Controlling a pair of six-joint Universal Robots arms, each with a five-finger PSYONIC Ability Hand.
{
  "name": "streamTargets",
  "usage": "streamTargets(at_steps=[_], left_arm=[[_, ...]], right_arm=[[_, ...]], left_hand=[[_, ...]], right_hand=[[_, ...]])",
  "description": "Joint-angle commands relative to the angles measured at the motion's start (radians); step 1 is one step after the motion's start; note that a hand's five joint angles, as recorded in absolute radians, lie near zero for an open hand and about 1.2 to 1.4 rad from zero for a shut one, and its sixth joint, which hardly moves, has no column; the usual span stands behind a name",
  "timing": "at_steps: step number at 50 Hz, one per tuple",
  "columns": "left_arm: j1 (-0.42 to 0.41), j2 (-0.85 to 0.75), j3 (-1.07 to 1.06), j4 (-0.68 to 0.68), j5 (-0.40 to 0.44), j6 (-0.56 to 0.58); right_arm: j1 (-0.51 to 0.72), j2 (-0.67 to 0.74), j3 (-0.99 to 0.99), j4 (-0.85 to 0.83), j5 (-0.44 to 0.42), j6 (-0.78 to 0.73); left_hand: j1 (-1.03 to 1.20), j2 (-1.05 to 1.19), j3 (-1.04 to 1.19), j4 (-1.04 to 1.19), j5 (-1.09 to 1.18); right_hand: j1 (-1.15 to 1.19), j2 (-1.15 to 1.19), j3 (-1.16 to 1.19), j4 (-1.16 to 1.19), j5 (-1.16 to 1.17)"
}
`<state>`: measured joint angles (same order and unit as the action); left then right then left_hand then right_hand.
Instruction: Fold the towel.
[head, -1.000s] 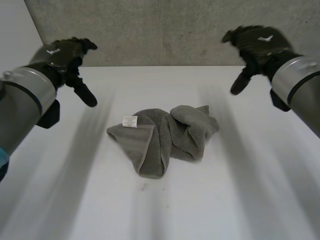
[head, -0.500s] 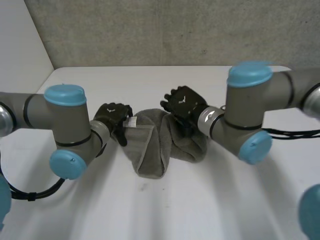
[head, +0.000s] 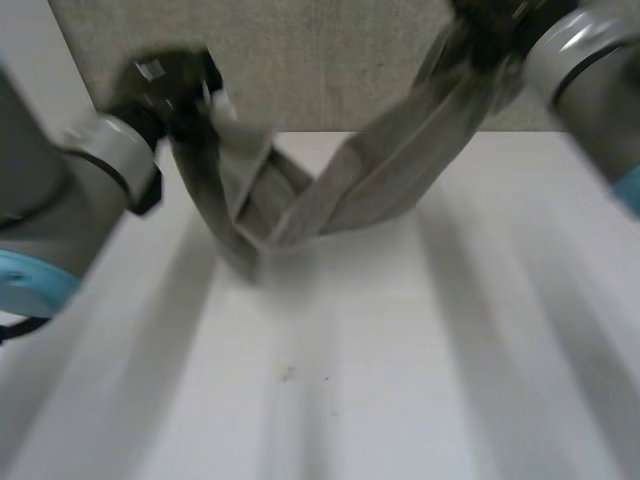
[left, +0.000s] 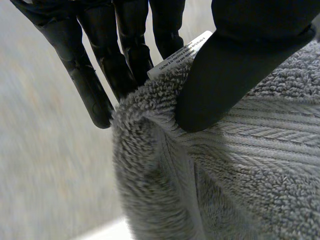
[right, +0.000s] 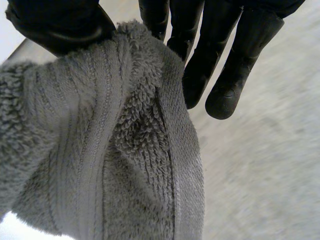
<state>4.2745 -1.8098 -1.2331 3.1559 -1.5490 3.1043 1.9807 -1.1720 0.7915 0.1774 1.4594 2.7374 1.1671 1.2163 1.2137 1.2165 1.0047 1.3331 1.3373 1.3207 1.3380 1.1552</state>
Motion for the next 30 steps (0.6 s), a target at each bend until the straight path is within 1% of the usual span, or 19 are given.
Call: streamTargets(at_steps=[1,3,7,9,12,14,15,16,17,18,19,20,21,22,23,25,26,27,30], left_arm=[[0.022,0.257,-0.045,-0.016,0.010,-0.191],[0.048,0.320,-0.109,-0.026,0.012,-0.230],[0.070,0.342,-0.179,-0.051,0.012,-0.233],[0.077,0.342,-0.217,-0.065,0.014,-0.234],[0.093,0.325,-0.293,-0.089,0.015,-0.234],[0.110,0.261,-0.371,-0.091,0.036,-0.234],[0.110,0.260,-0.371,-0.091,0.037,-0.234],[0.123,0.210,-0.406,-0.092,0.056,-0.231],[0.123,0.210,-0.407,-0.092,0.056,-0.231],[0.133,0.157,-0.439,-0.094,0.078,-0.231],[0.131,0.103,-0.466,-0.099,0.095,-0.230],[0.131,0.102,-0.467,-0.099,0.095,-0.230],[0.128,0.058,-0.494,-0.100,0.109,-0.225],[0.125,0.025,-0.522,-0.099,0.116,-0.221],[0.125,0.024,-0.522,-0.099,0.116,-0.220],[0.125,0.001,-0.546,-0.099,0.118,-0.211],[0.133,-0.008,-0.568,-0.097,0.118,-0.198],[0.136,-0.009,-0.581,-0.094,0.118,-0.182],[0.140,0.000,-0.598,-0.086,0.118,-0.147]], right_arm=[[-0.071,-0.244,0.083,0.048,-0.005,0.105],[-0.089,-0.280,0.106,0.072,-0.010,0.102],[-0.106,-0.325,0.153,0.148,-0.037,0.085],[-0.128,-0.331,0.231,0.241,-0.108,0.018],[-0.146,-0.333,0.290,0.278,-0.146,-0.032],[-0.169,-0.322,0.420,0.336,-0.198,-0.141],[-0.169,-0.322,0.420,0.337,-0.198,-0.142],[-0.169,-0.308,0.492,0.355,-0.206,-0.207],[-0.169,-0.286,0.567,0.372,-0.208,-0.282],[-0.169,-0.285,0.568,0.372,-0.208,-0.283],[-0.169,-0.258,0.644,0.389,-0.206,-0.368],[-0.172,-0.233,0.720,0.410,-0.203,-0.457],[-0.172,-0.233,0.721,0.410,-0.203,-0.458],[-0.180,-0.213,0.792,0.434,-0.197,-0.549],[-0.180,-0.213,0.793,0.435,-0.197,-0.550],[-0.200,-0.201,0.892,0.473,-0.186,-0.691],[-0.200,-0.201,0.893,0.473,-0.186,-0.691],[-0.224,-0.207,0.905,0.464,-0.191,-0.718],[-0.237,-0.212,0.894,0.436,-0.198,-0.699]], left_hand=[[0.229,0.180,0.183,0.180,0.217],[0.229,0.180,0.183,0.180,0.217],[0.229,0.180,0.183,0.180,0.217],[0.229,0.180,0.183,0.180,0.217],[0.229,0.180,0.183,0.180,0.217],[0.229,0.180,0.183,0.180,0.217],[0.229,0.180,0.183,0.180,0.217],[0.229,0.180,0.183,0.180,0.217],[0.229,0.180,0.183,0.180,0.217],[0.229,0.180,0.183,0.180,0.217],[0.229,0.180,0.183,0.180,0.217],[0.229,0.180,0.183,0.180,0.217],[0.229,0.180,0.183,0.180,0.217],[0.229,0.180,0.183,0.180,0.217],[0.229,0.180,0.183,0.180,0.217],[0.229,0.180,0.183,0.180,0.217],[0.229,0.180,0.183,0.180,0.217],[0.229,0.180,0.183,0.180,0.217],[0.229,0.180,0.183,0.180,0.217]], right_hand=[[0.063,0.059,0.076,0.058,0.066],[0.063,0.059,0.076,0.058,0.066],[0.063,0.059,0.076,0.058,0.066],[0.063,0.059,0.076,0.058,0.066],[0.063,0.059,0.076,0.058,0.066],[0.063,0.059,0.076,0.058,0.066],[0.063,0.059,0.076,0.058,0.066],[0.063,0.059,0.076,0.058,0.066],[0.063,0.059,0.076,0.058,0.066],[0.063,0.059,0.076,0.058,0.066],[0.063,0.059,0.076,0.058,0.066],[0.063,0.059,0.076,0.058,0.066],[0.063,0.059,0.076,0.058,0.066],[0.063,0.059,0.076,0.058,0.066],[0.063,0.059,0.076,0.058,0.066],[-0.894,-0.898,-0.881,-0.899,-0.890],[-0.899,-0.903,-0.886,-0.904,-0.895],[-1.159,-1.163,-1.146,-1.164,-1.155],[-1.159,-1.163,-1.146,-1.164,-1.155]])
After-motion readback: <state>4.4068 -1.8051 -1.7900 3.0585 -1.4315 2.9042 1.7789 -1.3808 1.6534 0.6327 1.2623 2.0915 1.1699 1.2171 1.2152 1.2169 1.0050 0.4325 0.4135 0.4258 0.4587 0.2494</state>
